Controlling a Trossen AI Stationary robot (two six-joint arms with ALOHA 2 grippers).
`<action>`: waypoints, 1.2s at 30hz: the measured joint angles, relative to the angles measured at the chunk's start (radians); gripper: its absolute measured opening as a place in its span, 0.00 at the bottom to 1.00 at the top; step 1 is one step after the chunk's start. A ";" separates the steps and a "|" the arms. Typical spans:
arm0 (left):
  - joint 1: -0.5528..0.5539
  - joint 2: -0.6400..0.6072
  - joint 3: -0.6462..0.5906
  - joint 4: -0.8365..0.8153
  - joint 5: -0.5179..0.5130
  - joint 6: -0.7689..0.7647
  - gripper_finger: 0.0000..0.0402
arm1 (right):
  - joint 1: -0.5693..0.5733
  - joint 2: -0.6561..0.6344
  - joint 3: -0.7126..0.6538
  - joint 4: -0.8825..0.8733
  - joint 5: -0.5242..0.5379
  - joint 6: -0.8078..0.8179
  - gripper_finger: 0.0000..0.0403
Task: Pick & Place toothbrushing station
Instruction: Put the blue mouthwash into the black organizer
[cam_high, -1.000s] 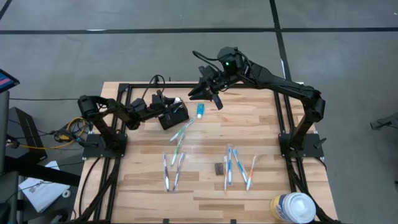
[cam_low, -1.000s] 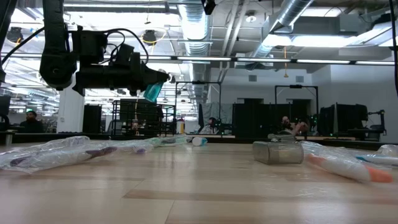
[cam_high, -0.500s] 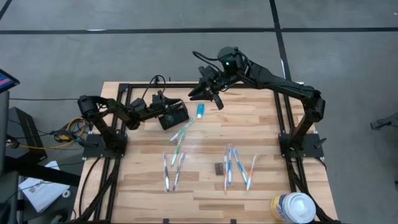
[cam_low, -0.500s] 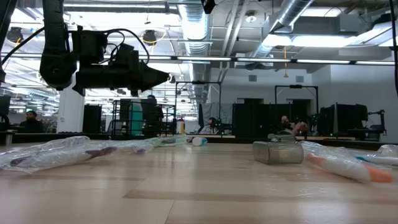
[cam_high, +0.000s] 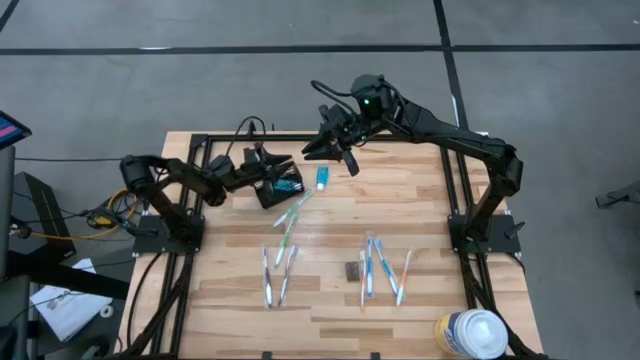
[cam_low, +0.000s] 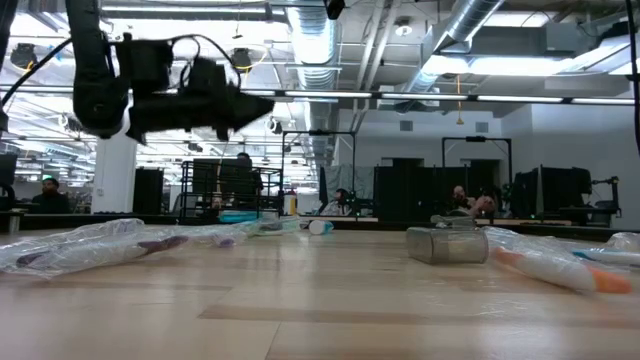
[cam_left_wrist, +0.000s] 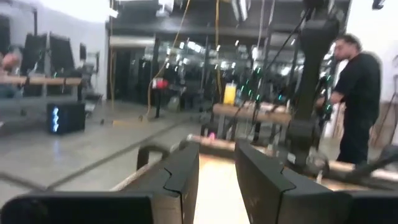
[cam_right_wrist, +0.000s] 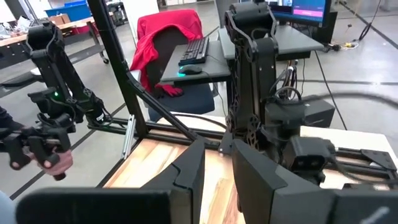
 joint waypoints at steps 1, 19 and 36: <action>0.000 -0.020 0.006 0.001 0.000 -0.002 0.24 | 0.000 0.000 0.000 0.000 0.000 0.000 0.18; -0.207 -0.595 0.195 -0.602 0.124 -0.374 0.24 | -0.037 -0.223 0.000 -0.024 0.153 0.107 0.18; -0.283 -0.220 0.686 -1.654 0.148 0.031 0.24 | 0.026 -0.574 0.001 -0.440 0.666 0.081 0.18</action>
